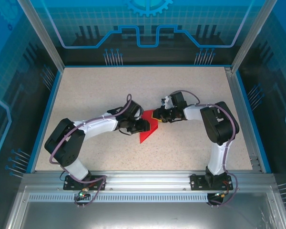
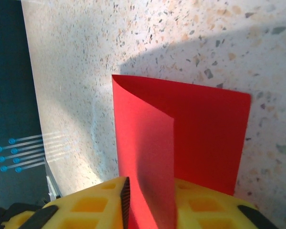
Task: Fold a paper plane with a square sheet of paper (pick it up from the middle)
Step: Fourth fold the wing at the center of the table.
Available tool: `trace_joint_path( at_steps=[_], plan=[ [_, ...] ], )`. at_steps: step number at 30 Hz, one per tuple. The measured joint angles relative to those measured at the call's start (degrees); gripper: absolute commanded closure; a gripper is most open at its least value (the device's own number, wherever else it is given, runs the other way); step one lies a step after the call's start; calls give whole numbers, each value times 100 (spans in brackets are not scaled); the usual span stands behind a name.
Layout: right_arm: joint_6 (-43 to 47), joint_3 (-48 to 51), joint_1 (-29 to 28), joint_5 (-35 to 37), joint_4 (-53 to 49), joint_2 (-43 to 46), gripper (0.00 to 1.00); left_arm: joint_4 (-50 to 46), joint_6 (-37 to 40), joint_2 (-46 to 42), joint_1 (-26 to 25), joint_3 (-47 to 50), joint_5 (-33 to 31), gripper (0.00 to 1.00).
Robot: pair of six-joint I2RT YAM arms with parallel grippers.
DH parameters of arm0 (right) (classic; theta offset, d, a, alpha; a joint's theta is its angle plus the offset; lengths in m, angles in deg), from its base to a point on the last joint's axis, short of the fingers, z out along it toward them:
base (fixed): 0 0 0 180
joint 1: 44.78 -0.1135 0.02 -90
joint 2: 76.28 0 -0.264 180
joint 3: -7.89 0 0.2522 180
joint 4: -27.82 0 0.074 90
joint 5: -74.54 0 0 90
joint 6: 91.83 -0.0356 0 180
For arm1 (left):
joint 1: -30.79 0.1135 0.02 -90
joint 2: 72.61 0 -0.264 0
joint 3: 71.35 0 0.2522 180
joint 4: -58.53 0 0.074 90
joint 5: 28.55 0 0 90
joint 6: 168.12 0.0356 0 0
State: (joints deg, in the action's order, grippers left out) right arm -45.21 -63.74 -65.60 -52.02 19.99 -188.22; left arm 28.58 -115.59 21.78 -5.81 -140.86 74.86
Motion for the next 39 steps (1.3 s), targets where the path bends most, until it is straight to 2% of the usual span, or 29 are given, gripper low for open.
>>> trace_joint_path(
  at_steps=[6, 15, 22, 33, 39],
  plan=[
    [-4, -22, 31, -168, -31, -37, 90, -166, -11, 35, -564, -57, -684, 46],
    [-50, -22, 31, -363, -33, -37, 90, -551, -120, 474, -1257, -450, -2159, 44],
    [-46, -79, 31, -514, -129, -35, 89, -859, -190, 881, -1613, -765, -3110, 44],
    [-4, -173, 31, -595, -256, -13, 88, -1117, -315, 1036, -1742, -817, -3674, 50],
    [-4, -173, 31, -592, -286, -13, 88, -1121, -315, 1067, -1757, -817, -3722, 59]
  ],
)
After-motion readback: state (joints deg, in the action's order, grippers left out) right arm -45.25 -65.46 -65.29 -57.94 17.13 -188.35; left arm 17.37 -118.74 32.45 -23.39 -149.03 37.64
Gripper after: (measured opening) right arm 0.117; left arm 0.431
